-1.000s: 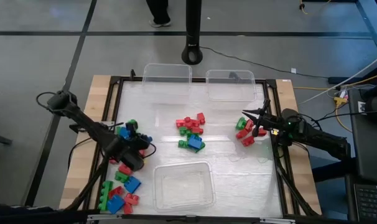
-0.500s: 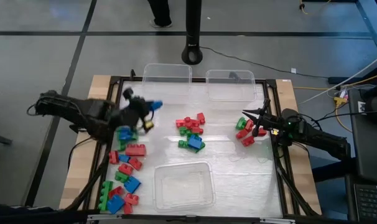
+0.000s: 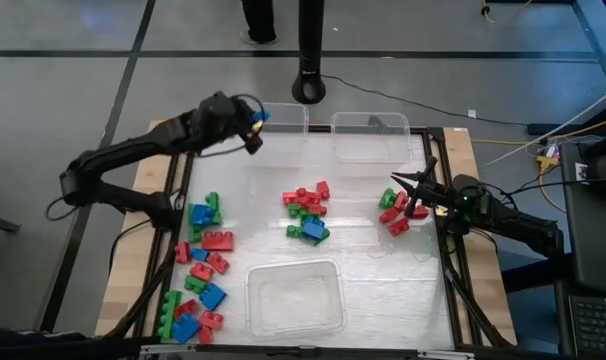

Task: Sort blocks
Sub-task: Put the blue game piece into the top left transparent bin

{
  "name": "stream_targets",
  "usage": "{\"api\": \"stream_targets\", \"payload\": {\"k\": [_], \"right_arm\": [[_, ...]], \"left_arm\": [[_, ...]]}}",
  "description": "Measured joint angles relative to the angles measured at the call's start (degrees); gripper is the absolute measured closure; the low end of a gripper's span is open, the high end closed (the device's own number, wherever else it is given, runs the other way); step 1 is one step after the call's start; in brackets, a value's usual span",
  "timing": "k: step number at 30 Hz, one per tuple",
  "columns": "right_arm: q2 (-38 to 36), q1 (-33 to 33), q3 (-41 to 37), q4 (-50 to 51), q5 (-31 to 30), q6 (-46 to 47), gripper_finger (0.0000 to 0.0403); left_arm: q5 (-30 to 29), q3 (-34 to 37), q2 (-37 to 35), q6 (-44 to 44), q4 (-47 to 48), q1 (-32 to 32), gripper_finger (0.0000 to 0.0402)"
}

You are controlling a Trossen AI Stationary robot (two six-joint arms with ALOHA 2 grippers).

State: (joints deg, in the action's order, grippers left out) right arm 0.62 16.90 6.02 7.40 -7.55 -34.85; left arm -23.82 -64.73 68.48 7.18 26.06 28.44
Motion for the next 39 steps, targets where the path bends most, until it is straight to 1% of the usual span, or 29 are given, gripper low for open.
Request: {"api": "stream_targets", "payload": {"k": [4,6,10,14,18,22,26,29,31,33,36,39], "right_arm": [[0.0,0.0,0.0,0.0,0.0,0.0,0.0363],[0.0,0.0,0.0,0.0,0.0,0.0,0.0363],[0.0,0.0,0.0,0.0,0.0,0.3,0.0363],[0.0,0.0,0.0,0.0,0.0,1.5,0.0363],[0.0,0.0,0.0,-0.1,0.0,1.6,0.0363],[0.0,0.0,0.0,-0.4,0.0,1.6,0.0363],[0.0,0.0,0.0,-0.4,0.0,1.6,0.0363],[0.0,0.0,0.0,-0.5,-0.3,1.6,0.0363],[0.0,0.0,0.0,-0.5,-0.5,1.6,0.0363],[0.0,0.0,0.0,-0.5,-0.5,1.6,0.0363],[0.0,0.0,0.0,-0.5,-0.5,1.6,0.0363],[0.0,0.0,0.0,-0.5,-0.5,1.6,0.0363]], "left_arm": [[4.8,0.0,4.0,0.2,0.0,6.1,0.0381],[5.7,0.0,5.8,0.2,0.0,7.7,0.0374],[5.7,0.0,8.4,0.4,-0.1,9.0,0.0355],[5.8,0.0,9.5,-1.1,-0.3,9.3,0.0335],[5.8,0.0,9.6,-2.9,0.1,9.2,0.0300],[5.8,0.0,9.6,-4.0,1.4,9.2,0.0252],[6.6,-2.1,9.6,-5.5,8.7,9.2,0.0211],[8.6,-4.0,9.6,-5.1,13.2,9.2,0.0195],[12.5,-4.7,9.5,-4.5,14.6,9.5,0.0191],[12.8,-5.7,9.5,-5.3,15.8,9.6,0.0190],[12.9,-7.2,8.6,-6.5,20.3,8.9,0.0193],[12.8,-8.8,5.8,-8.4,24.2,6.4,0.0198]]}}
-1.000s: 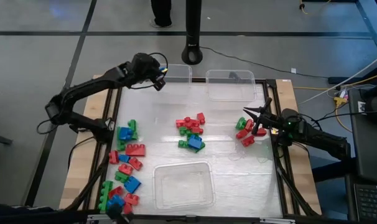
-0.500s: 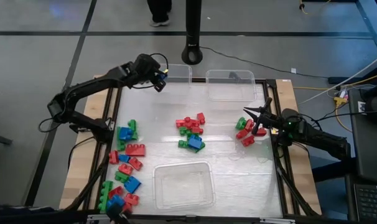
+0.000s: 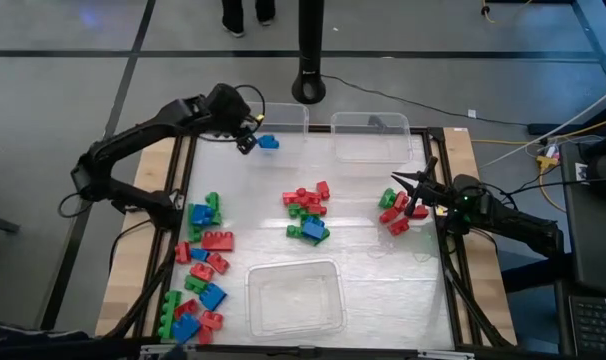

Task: Sort blocks
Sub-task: Put the blue game piece into the top left transparent bin

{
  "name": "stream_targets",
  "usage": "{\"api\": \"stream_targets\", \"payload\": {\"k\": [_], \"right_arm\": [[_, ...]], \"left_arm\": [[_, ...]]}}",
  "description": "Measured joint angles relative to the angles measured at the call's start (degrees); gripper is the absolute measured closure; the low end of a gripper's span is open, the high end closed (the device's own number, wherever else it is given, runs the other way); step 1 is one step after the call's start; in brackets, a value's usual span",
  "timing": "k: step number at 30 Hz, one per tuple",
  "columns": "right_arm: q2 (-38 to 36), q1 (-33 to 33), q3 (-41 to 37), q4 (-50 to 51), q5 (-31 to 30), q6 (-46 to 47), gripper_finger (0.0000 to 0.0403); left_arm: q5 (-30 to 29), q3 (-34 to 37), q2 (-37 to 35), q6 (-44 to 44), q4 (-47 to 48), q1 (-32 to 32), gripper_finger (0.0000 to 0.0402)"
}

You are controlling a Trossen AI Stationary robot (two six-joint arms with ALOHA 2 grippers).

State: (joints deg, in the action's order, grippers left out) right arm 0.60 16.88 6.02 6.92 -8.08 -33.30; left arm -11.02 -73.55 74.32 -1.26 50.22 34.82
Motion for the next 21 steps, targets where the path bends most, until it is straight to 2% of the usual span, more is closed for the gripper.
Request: {"api": "stream_targets", "payload": {"k": [4,11,16,21], "right_arm": [[0.0,0.0,0.0,0.1,0.0,-0.1,0.0363],[0.0,0.0,0.0,0.1,0.0,-0.2,0.0363],[0.0,0.0,0.0,0.1,0.1,-0.2,0.0363],[0.0,0.0,0.0,0.1,0.1,-0.2,0.0363]], "left_arm": [[0.3,-0.4,-4.2,-6.8,9.5,-6.1,0.0198],[0.6,2.4,-9.1,-27.5,23.5,-19.0,0.0197],[4.4,5.9,-9.7,-33.7,23.6,-26.0,0.0197],[6.9,9.1,-8.7,-39.1,23.2,-28.6,0.0190]]}}
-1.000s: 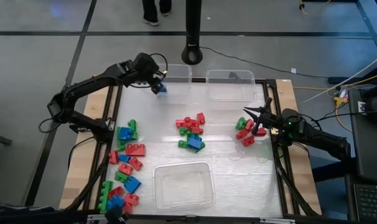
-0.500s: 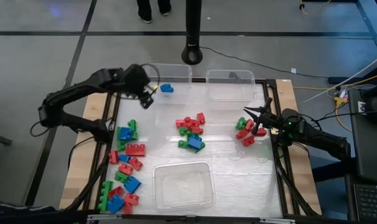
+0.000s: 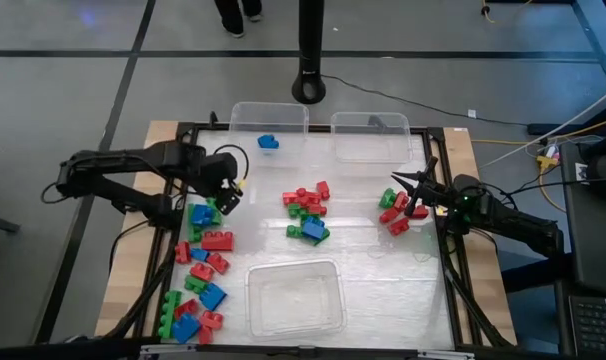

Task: Sort blocks
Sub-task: Put the blue game piece into the top left transparent bin

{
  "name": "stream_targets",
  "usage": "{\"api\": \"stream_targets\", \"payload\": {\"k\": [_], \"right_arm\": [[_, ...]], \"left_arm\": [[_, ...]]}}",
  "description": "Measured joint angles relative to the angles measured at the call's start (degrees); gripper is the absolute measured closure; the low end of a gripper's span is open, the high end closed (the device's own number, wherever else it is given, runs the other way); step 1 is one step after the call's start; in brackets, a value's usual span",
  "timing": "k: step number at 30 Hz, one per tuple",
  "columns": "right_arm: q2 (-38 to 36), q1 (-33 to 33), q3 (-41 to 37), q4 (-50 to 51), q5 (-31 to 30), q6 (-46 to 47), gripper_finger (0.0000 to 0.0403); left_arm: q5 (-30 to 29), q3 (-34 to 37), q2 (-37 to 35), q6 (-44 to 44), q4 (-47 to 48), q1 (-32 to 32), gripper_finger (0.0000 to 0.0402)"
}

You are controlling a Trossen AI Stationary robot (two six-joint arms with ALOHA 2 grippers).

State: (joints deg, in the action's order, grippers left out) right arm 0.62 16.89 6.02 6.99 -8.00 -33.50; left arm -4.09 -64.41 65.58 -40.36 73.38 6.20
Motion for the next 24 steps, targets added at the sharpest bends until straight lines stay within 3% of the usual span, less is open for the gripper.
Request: {"api": "stream_targets", "payload": {"k": [6,10,17,24], "right_arm": [[0.0,0.0,0.0,0.0,0.0,0.0,0.0363],[0.0,0.0,0.0,0.0,0.0,0.0,0.0363],[0.0,0.0,0.0,0.0,0.0,0.0,0.0363],[0.0,0.0,0.0,-0.1,0.0,0.0,0.0363]], "left_arm": [[5.4,3.9,0.0,-6.5,0.9,-0.2,0.0151],[6.0,6.1,0.0,-11.9,1.6,-0.2,0.0132],[6.0,10.6,1.0,-16.3,3.9,-0.4,0.0129],[4.2,12.1,6.3,-18.1,4.9,-2.5,0.0128]]}}
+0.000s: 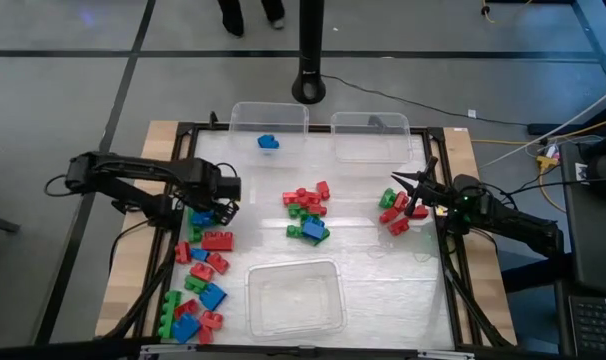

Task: Sort blocks
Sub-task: Put the blue game piece into the top left transparent bin

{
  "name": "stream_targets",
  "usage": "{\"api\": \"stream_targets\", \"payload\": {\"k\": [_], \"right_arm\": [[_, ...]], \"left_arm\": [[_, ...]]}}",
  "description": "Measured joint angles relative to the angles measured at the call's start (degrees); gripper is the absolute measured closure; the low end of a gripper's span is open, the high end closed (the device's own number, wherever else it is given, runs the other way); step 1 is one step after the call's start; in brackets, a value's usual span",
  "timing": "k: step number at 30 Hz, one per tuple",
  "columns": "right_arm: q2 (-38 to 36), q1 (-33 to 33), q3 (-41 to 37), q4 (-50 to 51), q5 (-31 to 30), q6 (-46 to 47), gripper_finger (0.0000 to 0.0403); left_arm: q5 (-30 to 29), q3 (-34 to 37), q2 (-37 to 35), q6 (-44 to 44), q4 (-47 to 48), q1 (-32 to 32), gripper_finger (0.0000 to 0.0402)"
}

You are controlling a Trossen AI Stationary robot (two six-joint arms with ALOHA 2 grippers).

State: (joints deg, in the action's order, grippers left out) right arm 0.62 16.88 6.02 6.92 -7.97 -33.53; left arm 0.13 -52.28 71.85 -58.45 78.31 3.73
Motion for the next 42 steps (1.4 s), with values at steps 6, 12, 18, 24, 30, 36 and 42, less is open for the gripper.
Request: {"api": "stream_targets", "payload": {"k": [6,12,18,24,30,36,42], "right_arm": [[0.0,0.0,0.0,0.0,0.0,0.0,0.0363],[0.0,0.0,0.0,0.0,0.0,0.0,0.0363],[0.0,0.0,0.0,0.0,0.0,0.0,0.0363],[0.0,0.0,0.0,0.0,0.0,0.0,0.0363],[0.0,0.0,0.0,0.0,0.0,0.0,0.0363],[0.0,0.0,0.0,0.0,0.0,0.0,0.0363],[0.0,0.0,0.0,0.1,0.0,0.0,0.0363]], "left_arm": [[-0.7,2.1,4.3,-0.2,2.7,-1.2,0.0128],[-0.8,3.2,5.0,-0.3,-0.4,-1.8,0.0128],[-2.7,3.2,5.0,-1.0,0.7,-1.9,0.0128],[-3.6,4.1,5.0,-3.1,-0.3,-1.9,0.0128],[-4.1,7.9,5.3,-5.3,-3.5,-1.9,0.0129],[-4.8,7.9,5.2,-4.8,-6.0,-1.9,0.0142],[-4.7,7.9,5.2,-1.3,-10.3,-2.2,0.0163]]}}
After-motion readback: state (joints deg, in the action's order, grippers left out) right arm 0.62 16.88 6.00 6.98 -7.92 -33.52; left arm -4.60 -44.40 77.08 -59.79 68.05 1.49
